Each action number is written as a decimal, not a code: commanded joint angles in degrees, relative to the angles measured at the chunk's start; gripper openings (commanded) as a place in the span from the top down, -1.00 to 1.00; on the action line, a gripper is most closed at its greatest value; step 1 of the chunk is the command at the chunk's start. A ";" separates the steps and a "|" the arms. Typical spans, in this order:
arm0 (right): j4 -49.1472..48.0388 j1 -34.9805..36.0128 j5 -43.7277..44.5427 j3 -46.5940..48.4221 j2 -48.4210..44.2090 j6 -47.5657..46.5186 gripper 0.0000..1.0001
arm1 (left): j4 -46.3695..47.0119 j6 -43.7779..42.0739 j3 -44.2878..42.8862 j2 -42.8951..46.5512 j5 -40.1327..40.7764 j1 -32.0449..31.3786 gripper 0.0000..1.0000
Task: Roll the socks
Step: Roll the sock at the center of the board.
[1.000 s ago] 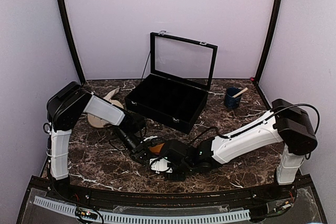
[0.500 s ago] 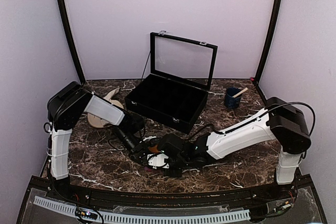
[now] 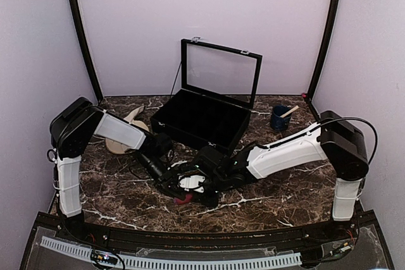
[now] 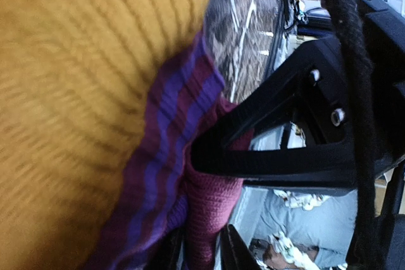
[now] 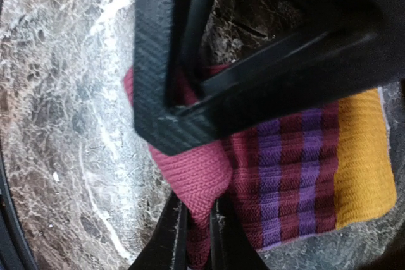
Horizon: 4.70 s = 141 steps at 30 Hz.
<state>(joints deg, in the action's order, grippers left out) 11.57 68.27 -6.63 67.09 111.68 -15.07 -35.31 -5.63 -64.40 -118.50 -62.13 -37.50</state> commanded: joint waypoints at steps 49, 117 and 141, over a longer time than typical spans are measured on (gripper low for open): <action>23.75 -9.01 -31.83 8.66 12.23 10.79 1.00 | 36.19 16.53 33.61 47.72 47.12 -15.41 0.34; 27.96 -14.07 -39.30 8.83 14.14 8.49 0.63 | 31.84 6.07 20.53 23.03 62.28 -34.72 1.00; 15.27 -21.86 -43.38 -3.75 0.90 15.93 0.54 | 30.63 9.80 18.86 22.56 58.11 -30.98 1.00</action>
<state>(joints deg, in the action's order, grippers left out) 29.50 47.37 -52.38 65.14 115.50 -1.19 0.23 3.25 -45.08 -95.42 -2.20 -70.06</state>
